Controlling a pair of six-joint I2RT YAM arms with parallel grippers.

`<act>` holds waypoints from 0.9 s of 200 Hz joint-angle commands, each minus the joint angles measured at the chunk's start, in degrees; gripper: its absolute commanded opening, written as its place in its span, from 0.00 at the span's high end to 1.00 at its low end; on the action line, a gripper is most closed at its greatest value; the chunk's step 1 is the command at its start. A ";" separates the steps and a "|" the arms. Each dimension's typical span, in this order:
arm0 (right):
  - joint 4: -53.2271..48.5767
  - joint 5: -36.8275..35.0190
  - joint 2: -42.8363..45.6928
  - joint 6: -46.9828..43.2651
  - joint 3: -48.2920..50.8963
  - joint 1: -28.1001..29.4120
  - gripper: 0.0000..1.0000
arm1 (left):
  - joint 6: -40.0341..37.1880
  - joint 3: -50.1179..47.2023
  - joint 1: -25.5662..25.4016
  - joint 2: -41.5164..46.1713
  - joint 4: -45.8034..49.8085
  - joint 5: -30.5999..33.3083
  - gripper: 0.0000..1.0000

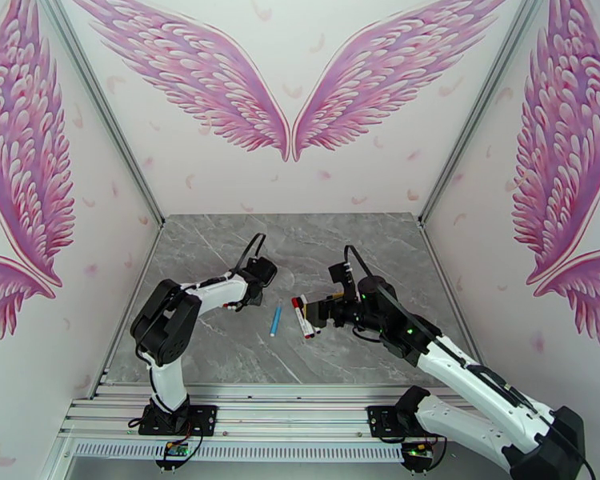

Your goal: Open the pen caps

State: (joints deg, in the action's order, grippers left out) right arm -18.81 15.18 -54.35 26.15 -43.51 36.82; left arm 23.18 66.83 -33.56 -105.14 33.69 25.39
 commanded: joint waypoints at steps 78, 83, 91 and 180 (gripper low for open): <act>-8.08 -3.48 5.97 -0.51 1.51 0.46 0.01 | 21.81 -3.22 -9.50 10.30 -2.43 -18.95 0.61; -8.23 -3.57 6.21 -0.49 1.68 0.44 0.01 | 22.38 -2.92 -9.82 9.95 -2.83 -19.23 0.60; -8.43 -3.58 6.51 -0.41 1.92 0.44 0.01 | 23.32 -2.93 -10.26 9.47 -3.91 -20.10 0.60; -9.36 -3.91 9.11 -0.49 4.39 0.45 0.01 | 30.48 2.71 -14.54 0.78 -9.18 -21.80 0.64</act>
State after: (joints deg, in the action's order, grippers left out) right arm -27.46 12.36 -46.46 25.93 -40.01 36.82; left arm 51.44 65.47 -46.89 -102.15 25.80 4.01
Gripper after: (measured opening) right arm 0.990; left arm 0.357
